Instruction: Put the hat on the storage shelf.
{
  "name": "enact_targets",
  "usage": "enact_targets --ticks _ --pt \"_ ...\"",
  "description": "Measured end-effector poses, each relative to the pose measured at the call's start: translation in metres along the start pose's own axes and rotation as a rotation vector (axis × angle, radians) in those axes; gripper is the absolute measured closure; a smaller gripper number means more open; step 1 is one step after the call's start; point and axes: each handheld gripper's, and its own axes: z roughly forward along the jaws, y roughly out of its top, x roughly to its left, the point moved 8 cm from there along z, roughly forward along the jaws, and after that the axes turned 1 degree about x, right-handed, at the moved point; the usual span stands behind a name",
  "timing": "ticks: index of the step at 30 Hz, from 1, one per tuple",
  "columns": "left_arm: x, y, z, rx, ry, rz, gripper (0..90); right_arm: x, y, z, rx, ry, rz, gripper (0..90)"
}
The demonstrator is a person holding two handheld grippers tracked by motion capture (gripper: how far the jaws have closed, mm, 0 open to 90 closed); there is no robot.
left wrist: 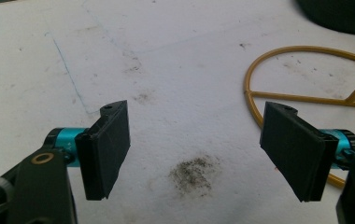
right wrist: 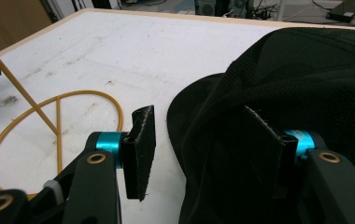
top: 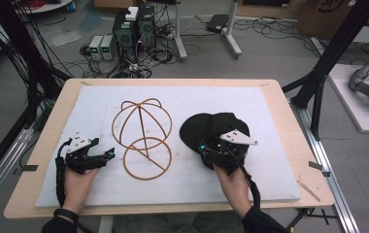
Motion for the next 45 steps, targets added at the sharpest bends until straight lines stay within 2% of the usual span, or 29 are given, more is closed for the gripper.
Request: enact_targets --ticks 9,15,21,23,27,33,36,39,45 --pt "0.000 0.000 0.000 0.004 -0.003 0.000 24.5 0.000 0.003 -0.002 0.005 0.022 -0.001 46.0" --pt "0.000 0.000 0.000 0.006 0.000 0.003 24.5 -0.001 0.002 0.001 0.031 -0.006 -0.003 46.8" --pt "-0.001 0.000 0.001 0.005 0.003 0.003 24.5 -0.010 0.000 0.009 0.064 -0.051 0.001 49.3" --pt "-0.001 0.000 0.001 0.008 0.003 0.006 24.5 -0.012 0.001 0.010 0.064 -0.050 0.006 50.8" --pt "-0.001 -0.001 0.001 0.012 0.004 0.009 24.6 -0.015 0.000 0.014 0.069 -0.082 -0.015 52.5" --pt "-0.001 -0.001 0.002 0.021 0.004 0.016 24.8 -0.021 0.003 0.020 0.060 -0.103 0.008 58.3" --pt "-0.002 -0.001 0.002 0.022 0.012 0.020 24.9 -0.025 0.005 0.022 0.052 -0.119 0.016 66.8" --pt "-0.002 -0.001 0.003 0.028 0.012 0.023 25.1 -0.027 0.006 0.024 0.051 -0.107 0.051 70.7" --pt "-0.002 -0.001 0.003 0.029 0.016 0.029 25.2 -0.030 0.005 0.027 0.061 -0.102 0.046 83.6"
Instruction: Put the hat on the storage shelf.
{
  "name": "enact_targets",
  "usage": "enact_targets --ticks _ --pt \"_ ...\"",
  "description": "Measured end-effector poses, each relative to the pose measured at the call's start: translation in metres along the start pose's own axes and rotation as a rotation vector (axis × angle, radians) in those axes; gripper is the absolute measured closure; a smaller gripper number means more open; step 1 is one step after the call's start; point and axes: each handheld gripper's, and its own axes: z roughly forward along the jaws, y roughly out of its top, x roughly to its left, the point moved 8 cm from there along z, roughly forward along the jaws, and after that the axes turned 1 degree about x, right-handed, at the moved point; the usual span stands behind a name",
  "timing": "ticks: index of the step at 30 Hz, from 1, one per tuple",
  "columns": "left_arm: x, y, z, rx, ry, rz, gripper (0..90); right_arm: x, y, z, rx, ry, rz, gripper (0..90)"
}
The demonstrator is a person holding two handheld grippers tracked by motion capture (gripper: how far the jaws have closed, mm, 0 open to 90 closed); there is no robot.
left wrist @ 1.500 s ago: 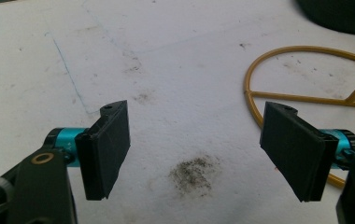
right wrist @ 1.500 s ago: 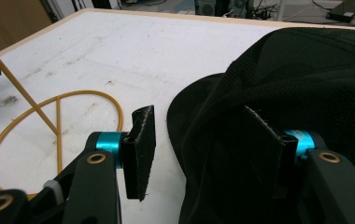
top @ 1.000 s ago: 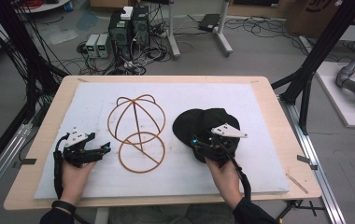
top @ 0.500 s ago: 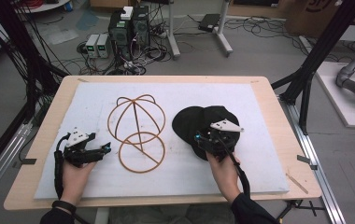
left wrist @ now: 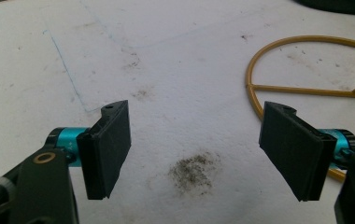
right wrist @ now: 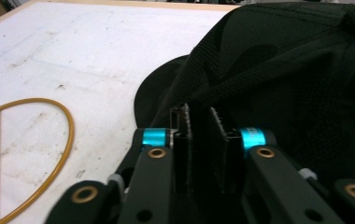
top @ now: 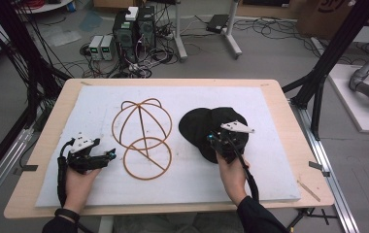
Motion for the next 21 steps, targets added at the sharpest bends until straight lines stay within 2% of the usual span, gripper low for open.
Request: enact_targets --ticks 2,6,9,17,21 --pt "0.000 0.000 0.000 -0.001 0.000 -0.001 25.3 0.000 0.001 0.000 -0.002 0.012 0.007 85.6" --pt "0.000 0.000 0.000 0.000 -0.001 0.001 25.4 0.002 0.002 -0.001 -0.012 0.016 -0.013 87.6" --pt "0.000 0.000 0.000 -0.001 -0.005 0.000 25.4 0.003 0.004 -0.004 -0.026 0.040 -0.020 88.5" --pt "0.000 0.000 0.000 -0.001 -0.004 0.001 25.5 -0.002 0.011 -0.015 -0.051 0.038 -0.018 89.1" --pt "0.000 0.000 0.000 0.000 -0.005 0.001 25.5 -0.002 0.017 -0.023 -0.079 0.042 -0.037 89.2"
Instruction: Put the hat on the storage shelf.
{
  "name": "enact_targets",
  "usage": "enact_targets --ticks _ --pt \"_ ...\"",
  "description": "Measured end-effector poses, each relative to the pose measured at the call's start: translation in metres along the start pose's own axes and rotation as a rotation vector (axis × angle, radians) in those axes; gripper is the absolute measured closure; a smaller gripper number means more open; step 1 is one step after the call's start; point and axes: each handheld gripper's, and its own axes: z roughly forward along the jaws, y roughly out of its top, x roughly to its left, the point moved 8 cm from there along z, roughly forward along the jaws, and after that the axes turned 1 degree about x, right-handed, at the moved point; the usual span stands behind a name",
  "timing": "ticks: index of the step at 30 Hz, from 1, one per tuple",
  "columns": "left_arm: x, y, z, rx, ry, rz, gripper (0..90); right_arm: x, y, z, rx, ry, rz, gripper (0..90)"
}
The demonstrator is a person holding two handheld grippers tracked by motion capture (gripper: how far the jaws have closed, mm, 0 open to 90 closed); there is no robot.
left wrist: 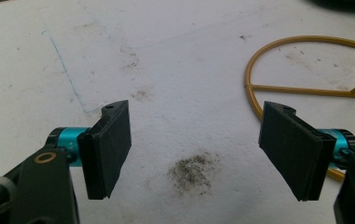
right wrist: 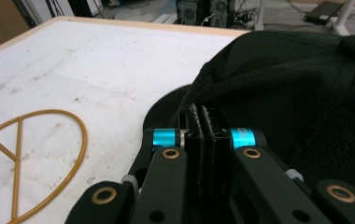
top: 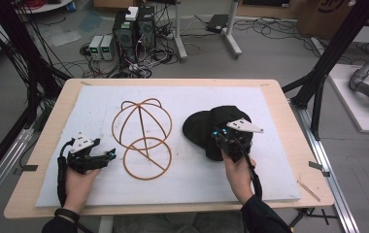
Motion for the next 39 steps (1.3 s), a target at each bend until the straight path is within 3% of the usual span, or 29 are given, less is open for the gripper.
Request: enact_targets --ticks 8,17,20,23,30,39 --pt "0.000 0.000 0.000 0.002 0.003 0.000 25.5 0.003 0.015 -0.015 -0.061 -0.008 -0.036 90.0" --pt "0.000 0.000 0.001 0.004 0.002 0.007 25.5 -0.007 0.016 -0.020 -0.067 -0.008 -0.001 90.0" --pt "-0.001 0.000 0.001 0.004 0.005 0.007 25.5 -0.007 0.012 -0.019 -0.048 0.006 0.012 90.0" --pt "0.000 0.000 0.001 0.008 0.001 0.008 25.5 -0.001 0.001 -0.017 0.001 0.031 0.051 80.0" --pt "-0.001 -0.001 0.002 0.017 0.005 0.011 25.7 0.003 -0.016 -0.014 0.042 0.017 0.043 70.0" --pt "-0.001 -0.001 0.002 0.013 0.002 0.010 25.8 0.006 -0.024 -0.016 0.082 0.008 0.041 67.3"
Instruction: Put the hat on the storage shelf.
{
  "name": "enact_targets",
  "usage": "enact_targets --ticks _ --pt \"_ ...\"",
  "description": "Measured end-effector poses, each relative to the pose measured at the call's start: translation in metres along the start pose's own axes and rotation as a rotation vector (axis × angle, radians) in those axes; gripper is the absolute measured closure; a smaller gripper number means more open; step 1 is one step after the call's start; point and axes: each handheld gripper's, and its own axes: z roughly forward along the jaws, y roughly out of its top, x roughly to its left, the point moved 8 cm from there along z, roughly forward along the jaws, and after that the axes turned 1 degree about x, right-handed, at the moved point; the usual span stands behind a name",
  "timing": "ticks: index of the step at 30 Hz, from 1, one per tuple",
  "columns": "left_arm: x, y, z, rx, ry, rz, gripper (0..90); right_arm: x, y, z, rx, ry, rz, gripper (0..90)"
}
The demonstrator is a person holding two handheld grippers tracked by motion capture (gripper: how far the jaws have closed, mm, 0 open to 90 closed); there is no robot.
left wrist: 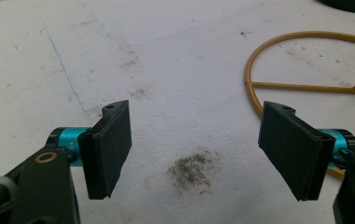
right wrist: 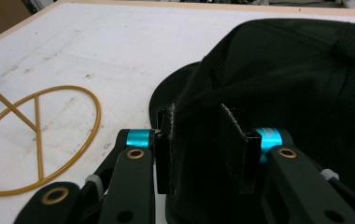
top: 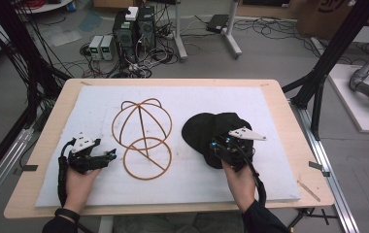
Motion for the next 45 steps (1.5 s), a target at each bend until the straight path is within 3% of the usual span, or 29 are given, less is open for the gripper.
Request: enact_targets --ticks 6,14,17,18,21,25,30,32,45 --pt "0.000 0.000 0.000 0.002 -0.006 -0.001 25.8 -0.002 -0.006 0.006 0.029 -0.015 -0.003 58.7" --pt "-0.001 -0.001 0.001 0.014 0.013 0.021 25.8 -0.003 0.001 0.019 0.028 0.000 0.045 55.1" --pt "-0.002 -0.001 0.001 0.018 0.016 0.028 25.8 -0.004 0.002 0.023 0.027 0.004 0.068 55.6" --pt "-0.003 -0.001 0.002 0.025 0.020 0.033 25.8 -0.006 0.004 0.026 0.021 0.020 0.111 55.9" --pt "-0.004 -0.001 0.003 0.034 0.028 0.047 25.9 -0.008 0.006 0.030 0.010 0.028 0.155 56.7" --pt "-0.004 -0.002 0.004 0.039 0.032 0.055 26.1 -0.010 0.007 0.031 0.004 0.025 0.164 61.3" --pt "-0.004 -0.002 0.004 0.043 0.041 0.058 26.1 -0.014 0.009 0.034 -0.010 0.043 0.207 75.0" --pt "-0.004 -0.002 0.004 0.046 0.036 0.058 26.1 -0.013 0.009 0.035 -0.013 0.042 0.190 79.9" --pt "-0.005 -0.002 0.004 0.042 0.036 0.068 26.1 -0.009 0.014 0.031 -0.044 0.116 0.191 88.6"
